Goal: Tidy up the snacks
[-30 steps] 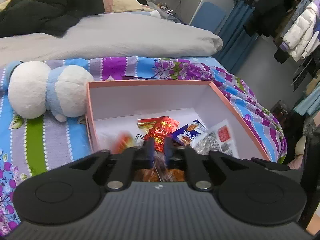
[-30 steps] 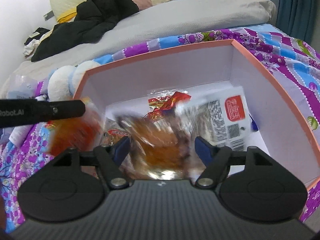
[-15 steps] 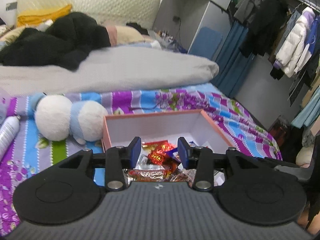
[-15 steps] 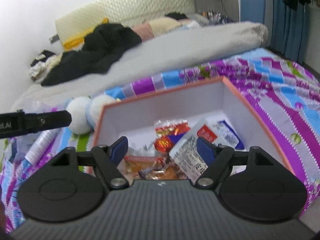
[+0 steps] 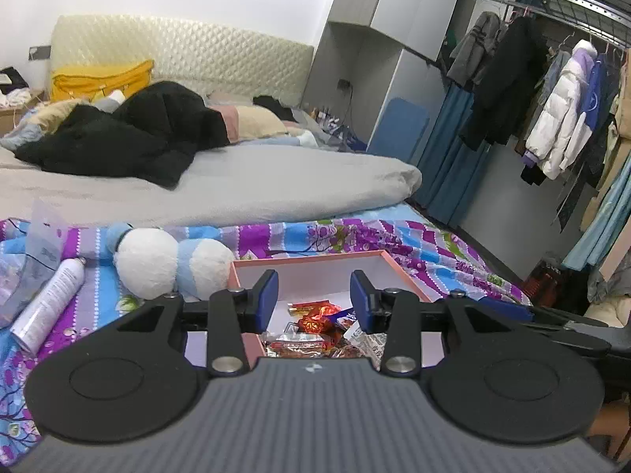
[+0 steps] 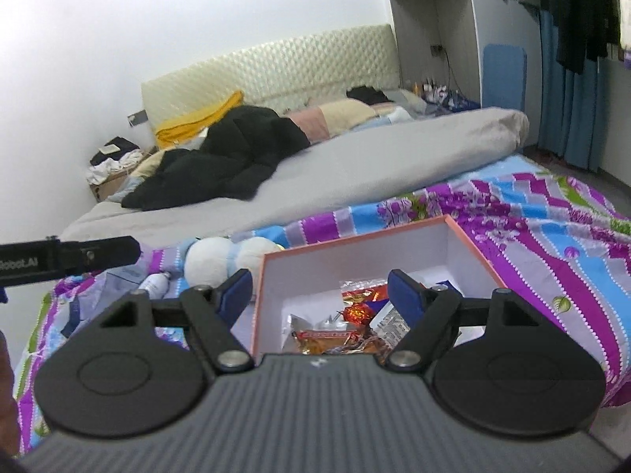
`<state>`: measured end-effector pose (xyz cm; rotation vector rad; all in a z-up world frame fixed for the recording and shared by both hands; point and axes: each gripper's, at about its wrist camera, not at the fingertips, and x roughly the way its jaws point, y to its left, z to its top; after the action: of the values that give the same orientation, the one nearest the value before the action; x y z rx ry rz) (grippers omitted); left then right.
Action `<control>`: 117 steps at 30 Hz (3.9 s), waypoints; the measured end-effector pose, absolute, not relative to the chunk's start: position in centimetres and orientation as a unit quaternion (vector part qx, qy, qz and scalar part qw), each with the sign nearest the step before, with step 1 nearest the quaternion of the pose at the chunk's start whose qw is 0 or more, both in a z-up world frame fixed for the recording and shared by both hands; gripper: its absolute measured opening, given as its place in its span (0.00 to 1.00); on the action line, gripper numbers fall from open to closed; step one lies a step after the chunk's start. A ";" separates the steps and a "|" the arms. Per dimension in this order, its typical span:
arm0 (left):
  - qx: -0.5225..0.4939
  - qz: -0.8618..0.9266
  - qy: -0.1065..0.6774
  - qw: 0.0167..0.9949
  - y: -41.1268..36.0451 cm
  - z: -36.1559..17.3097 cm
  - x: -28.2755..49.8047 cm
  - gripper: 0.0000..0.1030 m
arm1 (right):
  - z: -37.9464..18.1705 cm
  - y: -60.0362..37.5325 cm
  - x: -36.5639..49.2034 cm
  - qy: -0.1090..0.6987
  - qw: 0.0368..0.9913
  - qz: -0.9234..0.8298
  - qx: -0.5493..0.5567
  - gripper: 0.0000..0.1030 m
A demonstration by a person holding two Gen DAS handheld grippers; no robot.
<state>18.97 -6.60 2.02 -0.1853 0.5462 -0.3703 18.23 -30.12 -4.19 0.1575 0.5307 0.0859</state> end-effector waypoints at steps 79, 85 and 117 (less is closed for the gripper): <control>-0.049 -0.129 0.297 0.945 -5.4 0.0 5.4 1.00 | -6.4 -29.7 4.4 0.246 0.966 -0.012 0.076 1.00; -0.044 -0.130 0.296 0.945 -5.6 0.1 5.3 1.00 | -6.4 -29.7 4.4 0.246 0.966 -0.012 0.077 1.00; -0.040 -0.133 0.299 0.944 -5.7 -0.3 5.2 1.00 | -6.4 -29.7 4.4 0.245 0.966 -0.013 0.079 1.00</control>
<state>5.17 -5.73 -0.27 -0.0811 0.6094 -0.2711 4.35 -29.73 -6.43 0.1592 0.4946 -0.0256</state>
